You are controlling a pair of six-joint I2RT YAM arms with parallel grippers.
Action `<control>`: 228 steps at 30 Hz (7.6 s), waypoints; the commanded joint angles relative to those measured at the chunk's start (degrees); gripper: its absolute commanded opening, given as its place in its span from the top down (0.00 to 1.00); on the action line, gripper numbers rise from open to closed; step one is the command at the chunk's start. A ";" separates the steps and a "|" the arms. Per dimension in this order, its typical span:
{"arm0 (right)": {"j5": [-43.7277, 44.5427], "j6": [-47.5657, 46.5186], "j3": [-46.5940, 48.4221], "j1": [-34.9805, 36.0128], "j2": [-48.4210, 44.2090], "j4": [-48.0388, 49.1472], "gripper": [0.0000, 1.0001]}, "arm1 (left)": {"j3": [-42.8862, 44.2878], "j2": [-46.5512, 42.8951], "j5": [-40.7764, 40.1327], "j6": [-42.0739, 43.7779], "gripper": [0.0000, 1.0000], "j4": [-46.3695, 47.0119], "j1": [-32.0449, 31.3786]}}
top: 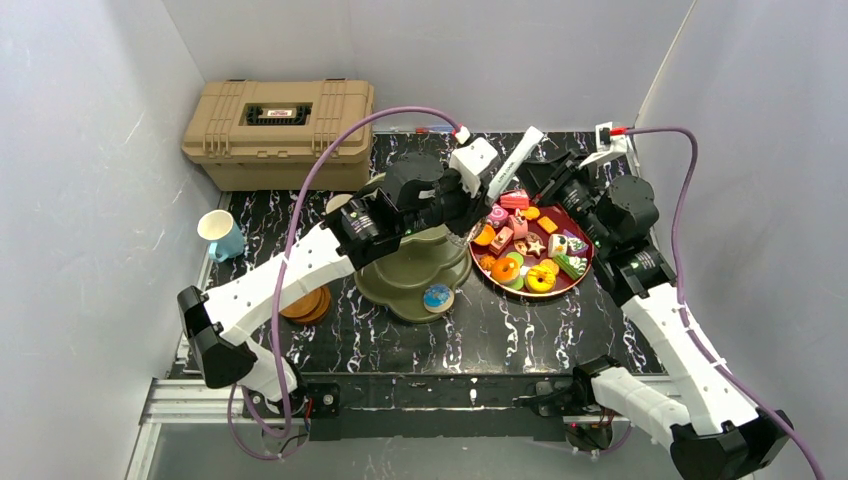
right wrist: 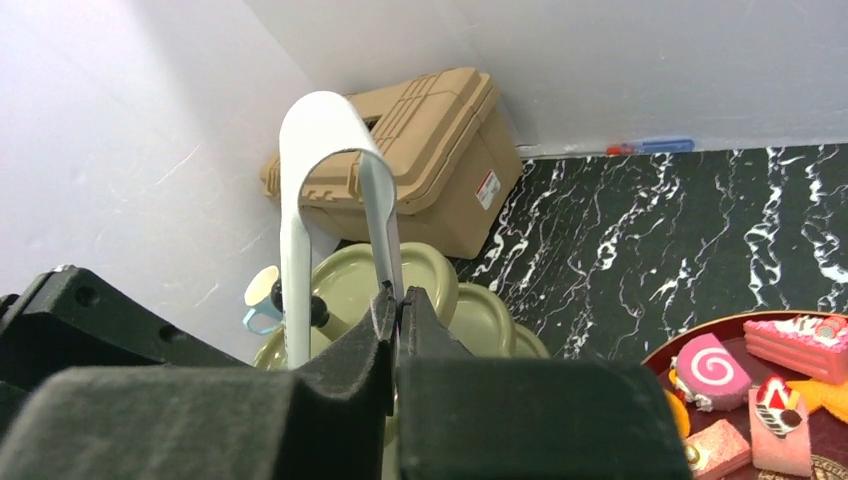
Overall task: Serve the afternoon tea
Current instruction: Adjust the clamp.
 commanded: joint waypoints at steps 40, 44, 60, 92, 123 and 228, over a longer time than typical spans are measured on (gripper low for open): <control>-28.64 -8.44 17.68 0.20 3.15 -24.27 0.04 | -5.01 -10.51 31.76 -5.42 1.00 4.38 8.21; -31.75 -7.49 13.72 0.20 1.06 -20.31 0.02 | -3.55 -11.01 32.28 -5.25 1.00 2.94 8.25; -50.44 0.57 8.80 0.20 -3.91 9.54 0.02 | 3.05 -13.64 55.14 -32.31 1.00 2.22 10.49; -33.89 28.32 -1.75 1.96 4.10 57.03 0.26 | 7.13 -8.89 57.33 -47.81 1.00 13.61 11.61; -35.78 28.98 1.68 2.50 9.55 61.55 0.27 | 9.42 -5.66 58.22 -50.92 1.00 15.40 14.06; -25.51 -12.13 24.94 6.54 9.22 -13.54 0.02 | -2.88 -12.11 23.16 5.25 1.00 0.72 9.23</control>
